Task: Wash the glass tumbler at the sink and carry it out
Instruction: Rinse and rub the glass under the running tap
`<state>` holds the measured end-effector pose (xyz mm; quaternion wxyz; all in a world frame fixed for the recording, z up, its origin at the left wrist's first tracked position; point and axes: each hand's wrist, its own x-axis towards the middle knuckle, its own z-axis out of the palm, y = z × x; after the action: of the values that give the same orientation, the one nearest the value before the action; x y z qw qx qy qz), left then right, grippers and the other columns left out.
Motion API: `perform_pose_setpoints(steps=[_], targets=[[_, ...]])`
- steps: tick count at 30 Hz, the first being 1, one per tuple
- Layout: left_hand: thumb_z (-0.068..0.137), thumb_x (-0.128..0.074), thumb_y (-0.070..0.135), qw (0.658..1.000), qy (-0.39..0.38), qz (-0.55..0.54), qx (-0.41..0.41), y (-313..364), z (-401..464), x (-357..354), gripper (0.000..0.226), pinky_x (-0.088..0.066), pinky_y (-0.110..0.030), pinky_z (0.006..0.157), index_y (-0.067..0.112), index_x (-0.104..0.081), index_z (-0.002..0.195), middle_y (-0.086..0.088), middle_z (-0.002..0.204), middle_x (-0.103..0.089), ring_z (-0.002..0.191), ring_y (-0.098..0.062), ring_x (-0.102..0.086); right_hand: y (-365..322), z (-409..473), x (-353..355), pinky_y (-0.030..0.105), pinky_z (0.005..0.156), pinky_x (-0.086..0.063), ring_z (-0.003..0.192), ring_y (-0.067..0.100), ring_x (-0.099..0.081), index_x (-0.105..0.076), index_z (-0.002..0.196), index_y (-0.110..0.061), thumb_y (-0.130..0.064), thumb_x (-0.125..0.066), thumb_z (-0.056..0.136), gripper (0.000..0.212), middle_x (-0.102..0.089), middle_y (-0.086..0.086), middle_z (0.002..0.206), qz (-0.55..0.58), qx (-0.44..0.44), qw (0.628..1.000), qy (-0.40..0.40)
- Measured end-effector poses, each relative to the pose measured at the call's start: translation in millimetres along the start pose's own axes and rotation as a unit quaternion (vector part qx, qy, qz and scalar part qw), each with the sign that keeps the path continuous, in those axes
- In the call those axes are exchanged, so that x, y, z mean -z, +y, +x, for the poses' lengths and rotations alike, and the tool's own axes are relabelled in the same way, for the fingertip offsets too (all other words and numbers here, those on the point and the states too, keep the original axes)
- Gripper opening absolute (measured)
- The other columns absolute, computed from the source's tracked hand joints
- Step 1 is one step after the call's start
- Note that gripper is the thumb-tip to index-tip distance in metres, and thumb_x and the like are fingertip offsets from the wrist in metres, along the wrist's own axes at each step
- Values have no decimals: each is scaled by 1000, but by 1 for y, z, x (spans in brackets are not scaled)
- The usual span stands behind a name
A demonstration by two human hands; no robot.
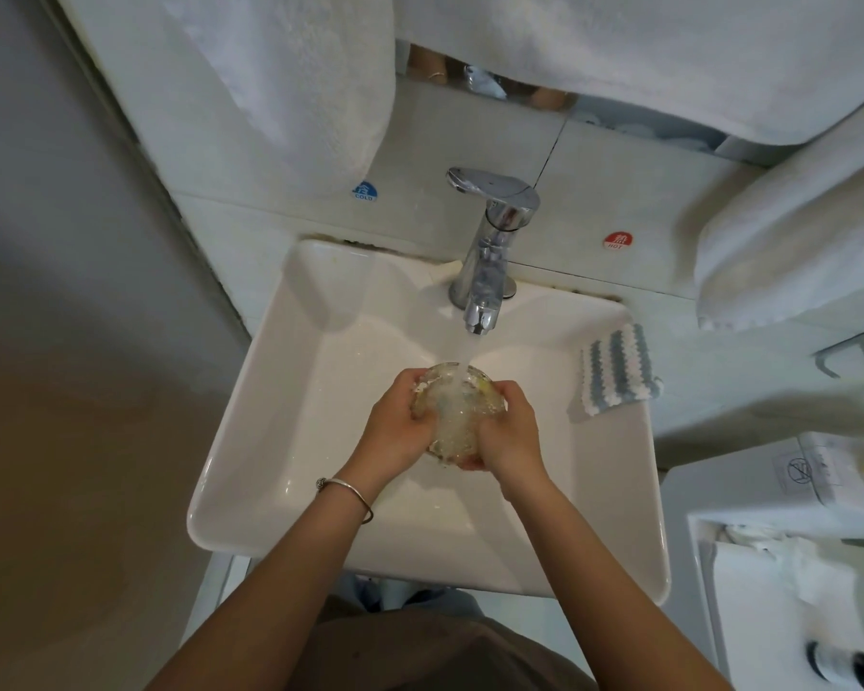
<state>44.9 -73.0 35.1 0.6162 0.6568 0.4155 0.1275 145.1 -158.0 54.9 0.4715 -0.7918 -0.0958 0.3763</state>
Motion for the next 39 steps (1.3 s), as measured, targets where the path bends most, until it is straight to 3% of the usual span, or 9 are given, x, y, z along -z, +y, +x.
perform_pose_setpoints(steps=[8,13,18,21,26,29,32,35,39], targets=[[83,-59,4,999,20,-29,23,-1,-4,-2,40,-47,-16,71,25,-54,117,8,107,-64,98,-10,-61,11,-4,1,37,51,-59,72,30,-72,-48,111,-20,3,-56,85,36,-66,9,101,24,7,998,-52],[89,-60,16,999,41,29,13,-4,-11,-8,38,-39,-7,65,19,-49,125,9,109,-54,98,-11,-56,18,0,-2,36,45,-58,72,26,-67,-45,108,-27,-1,-56,88,35,-63,9,87,-66,87,994,17],[92,-59,22,996,39,79,26,-12,-14,-15,62,-33,-18,93,20,-29,146,-1,142,-40,128,-17,-42,24,2,-7,38,48,-60,85,25,-66,-49,115,-27,-8,-58,92,31,-62,7,106,-29,54,998,-6],[91,-53,9,994,65,85,12,-15,-12,-11,52,-38,-17,87,20,-38,140,-3,136,-49,120,-18,-50,24,-1,-8,37,49,-59,87,30,-68,-53,114,-24,-3,-58,91,31,-63,9,109,45,7,998,-41],[85,-51,1,994,93,53,24,-12,-8,-7,48,-41,2,62,23,-51,128,3,112,-62,95,-12,-58,22,-1,-10,41,57,-60,85,30,-71,-55,120,-22,4,-48,90,41,-65,7,109,113,-39,990,-71],[84,-46,-5,991,122,36,33,-7,-6,-8,50,-45,-5,63,20,-55,126,5,107,-61,96,-14,-59,19,-1,-7,41,61,-62,86,30,-72,-53,120,-24,2,-47,89,41,-65,7,110,86,-33,991,-100],[84,-46,-7,989,146,27,25,-5,-8,-8,50,-45,-10,69,19,-58,124,4,108,-63,96,-14,-59,20,3,-5,37,64,-62,94,19,-66,-51,126,-23,-11,-45,97,32,-60,0,115,-10,42,996,-72],[85,-45,-7,985,170,31,19,-5,-10,-9,48,-46,-16,77,16,-57,125,-2,116,-65,101,-16,-60,20,6,-6,42,80,-60,103,20,-61,-49,132,-17,-15,-38,102,32,-55,-4,114,-67,99,992,-43],[84,-45,-7,981,187,41,16,-4,-15,-11,48,-41,1,63,16,-58,124,5,104,-62,95,-13,-57,18,11,-9,12,70,-45,94,14,-57,-59,124,-8,-10,-42,100,30,-62,-1,105,-153,146,977,12]])
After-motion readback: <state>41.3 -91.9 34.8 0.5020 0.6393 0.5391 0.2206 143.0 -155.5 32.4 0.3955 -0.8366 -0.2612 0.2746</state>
